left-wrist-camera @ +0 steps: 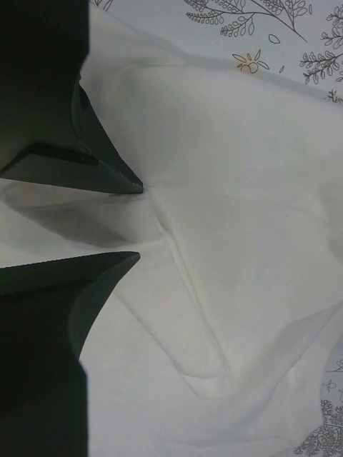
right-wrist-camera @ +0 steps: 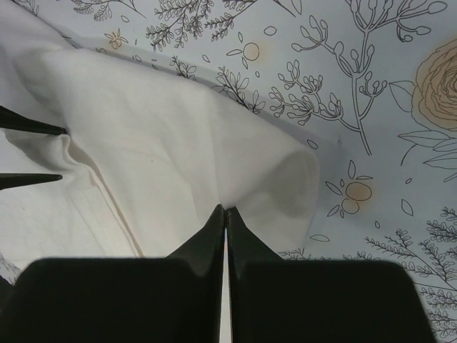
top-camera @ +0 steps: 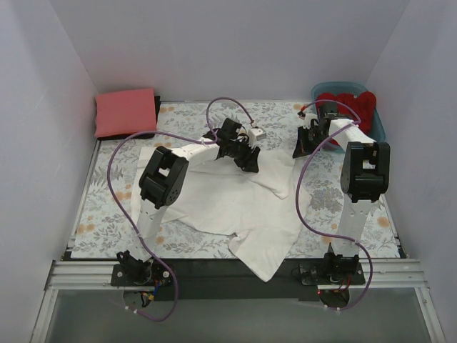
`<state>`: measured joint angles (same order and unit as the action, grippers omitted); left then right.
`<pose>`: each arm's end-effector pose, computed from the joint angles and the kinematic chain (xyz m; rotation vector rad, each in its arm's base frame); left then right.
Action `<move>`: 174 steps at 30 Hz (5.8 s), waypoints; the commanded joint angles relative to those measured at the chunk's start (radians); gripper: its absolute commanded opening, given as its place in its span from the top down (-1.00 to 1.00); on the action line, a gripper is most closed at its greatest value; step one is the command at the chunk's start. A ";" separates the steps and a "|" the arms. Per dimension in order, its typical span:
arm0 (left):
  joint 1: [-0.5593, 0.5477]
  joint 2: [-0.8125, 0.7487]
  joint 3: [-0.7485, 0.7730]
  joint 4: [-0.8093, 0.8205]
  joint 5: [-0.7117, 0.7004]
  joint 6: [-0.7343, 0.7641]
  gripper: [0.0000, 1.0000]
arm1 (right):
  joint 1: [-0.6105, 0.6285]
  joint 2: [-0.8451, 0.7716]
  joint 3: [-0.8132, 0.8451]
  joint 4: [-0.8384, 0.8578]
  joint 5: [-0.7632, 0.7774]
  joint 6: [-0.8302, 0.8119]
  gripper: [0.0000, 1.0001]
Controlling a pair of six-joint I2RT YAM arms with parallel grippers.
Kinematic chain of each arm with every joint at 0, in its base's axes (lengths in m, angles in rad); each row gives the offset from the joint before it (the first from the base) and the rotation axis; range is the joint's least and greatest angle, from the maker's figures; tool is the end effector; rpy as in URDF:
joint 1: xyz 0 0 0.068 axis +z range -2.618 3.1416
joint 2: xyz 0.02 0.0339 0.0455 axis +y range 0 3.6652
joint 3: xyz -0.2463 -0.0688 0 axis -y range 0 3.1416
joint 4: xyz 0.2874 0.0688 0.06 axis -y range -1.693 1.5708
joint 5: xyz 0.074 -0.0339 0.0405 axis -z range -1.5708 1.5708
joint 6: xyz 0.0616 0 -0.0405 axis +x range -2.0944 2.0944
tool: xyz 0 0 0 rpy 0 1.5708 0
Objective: Fold and stack the t-shirts
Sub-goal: Fold the tshirt
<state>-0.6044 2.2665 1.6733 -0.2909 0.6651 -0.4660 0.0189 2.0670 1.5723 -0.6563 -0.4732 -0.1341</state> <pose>0.4123 -0.3310 0.0969 0.5011 2.5769 -1.2491 0.4706 0.0370 0.1288 -0.3365 2.6180 0.6022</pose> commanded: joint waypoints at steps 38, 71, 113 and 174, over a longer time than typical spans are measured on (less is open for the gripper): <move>-0.008 -0.323 -0.245 -0.204 0.171 0.257 0.99 | -0.010 -0.056 -0.057 -0.071 0.050 -0.053 0.97; -0.271 -0.346 -0.540 0.400 0.038 0.644 0.04 | -0.007 0.001 -0.044 -0.075 0.035 -0.050 0.89; -0.307 -0.325 -0.436 0.334 0.160 0.472 0.77 | -0.008 -0.002 -0.020 -0.085 0.082 -0.091 0.91; 0.743 -0.096 -0.135 -0.294 -0.297 -0.051 0.05 | 0.184 0.323 0.437 -0.132 0.628 -0.369 0.63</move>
<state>0.1413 2.0796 1.4921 -0.5919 0.3855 -0.5106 0.2180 2.3108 1.9217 -0.8207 0.1009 -0.4767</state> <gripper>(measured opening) 0.475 0.186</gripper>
